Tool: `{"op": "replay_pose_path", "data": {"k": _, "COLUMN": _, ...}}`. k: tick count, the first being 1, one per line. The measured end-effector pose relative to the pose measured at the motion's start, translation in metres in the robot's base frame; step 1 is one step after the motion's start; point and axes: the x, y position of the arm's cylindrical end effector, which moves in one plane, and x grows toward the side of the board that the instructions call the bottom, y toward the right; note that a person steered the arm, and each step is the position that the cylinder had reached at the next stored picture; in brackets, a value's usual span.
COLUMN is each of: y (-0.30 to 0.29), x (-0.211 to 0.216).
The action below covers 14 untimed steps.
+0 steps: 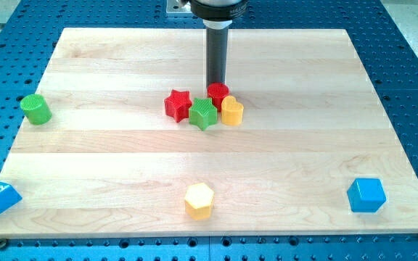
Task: Move the red circle green star and the heart together
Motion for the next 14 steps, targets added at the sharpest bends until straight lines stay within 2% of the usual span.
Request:
{"op": "replay_pose_path", "data": {"k": 1, "y": 0.000, "x": 0.001}}
{"op": "replay_pose_path", "data": {"k": 3, "y": 0.054, "x": 0.011}}
{"op": "replay_pose_path", "data": {"k": 4, "y": 0.053, "x": 0.029}}
{"op": "replay_pose_path", "data": {"k": 7, "y": 0.016, "x": 0.029}}
{"op": "replay_pose_path", "data": {"k": 10, "y": 0.008, "x": 0.040}}
{"op": "replay_pose_path", "data": {"k": 11, "y": 0.060, "x": 0.036}}
{"op": "replay_pose_path", "data": {"k": 12, "y": 0.085, "x": 0.062}}
{"op": "replay_pose_path", "data": {"k": 13, "y": 0.059, "x": 0.089}}
{"op": "replay_pose_path", "data": {"k": 14, "y": 0.029, "x": 0.085}}
